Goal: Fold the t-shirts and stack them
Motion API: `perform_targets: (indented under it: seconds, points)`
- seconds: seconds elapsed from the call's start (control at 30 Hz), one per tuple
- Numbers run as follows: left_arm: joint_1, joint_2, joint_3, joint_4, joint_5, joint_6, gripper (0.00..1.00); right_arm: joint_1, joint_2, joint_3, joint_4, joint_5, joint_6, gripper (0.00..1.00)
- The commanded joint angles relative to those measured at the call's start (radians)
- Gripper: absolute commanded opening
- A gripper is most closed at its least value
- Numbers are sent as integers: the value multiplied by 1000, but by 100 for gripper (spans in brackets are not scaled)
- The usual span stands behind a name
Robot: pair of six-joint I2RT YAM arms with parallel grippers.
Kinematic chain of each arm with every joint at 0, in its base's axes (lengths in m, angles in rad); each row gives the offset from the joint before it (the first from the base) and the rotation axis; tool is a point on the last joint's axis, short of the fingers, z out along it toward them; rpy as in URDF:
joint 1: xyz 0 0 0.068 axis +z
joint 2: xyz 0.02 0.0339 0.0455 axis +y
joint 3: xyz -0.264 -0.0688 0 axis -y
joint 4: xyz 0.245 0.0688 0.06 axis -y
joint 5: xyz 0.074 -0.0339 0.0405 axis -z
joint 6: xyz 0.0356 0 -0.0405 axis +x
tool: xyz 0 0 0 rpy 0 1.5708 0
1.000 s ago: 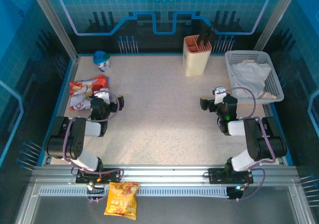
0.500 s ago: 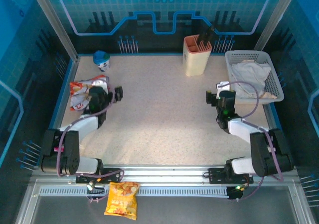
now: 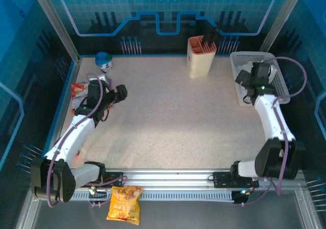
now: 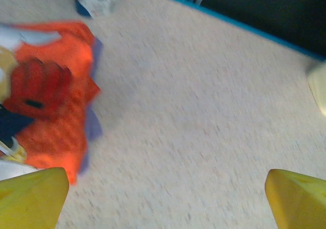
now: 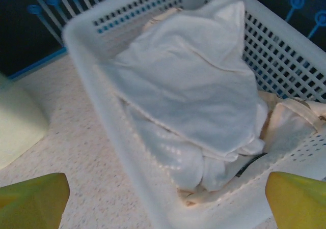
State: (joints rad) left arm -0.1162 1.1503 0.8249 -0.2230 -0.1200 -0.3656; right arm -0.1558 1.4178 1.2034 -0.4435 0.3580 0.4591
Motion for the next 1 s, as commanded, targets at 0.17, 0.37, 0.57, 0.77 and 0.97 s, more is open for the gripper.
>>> perform_targets:
  seconds: [0.17,0.37,0.57,0.77,0.97]
  points:
    - [-167,-46,32,-179,125,-77,96,-63,322,300,-257,-103,136,100]
    - [-262,-45,-21,-153,123,-127,96,-141,449,387,-229,-205,200,100]
    - [-297,-31,-58,-114,132,-192,96,-171,595,476,-272,-254,171,98]
    - [-324,8,-49,-85,137,-203,96,-153,694,518,-291,-304,123,99]
    - [-343,41,-26,-72,140,-217,95,-165,721,514,-276,-326,147,34]
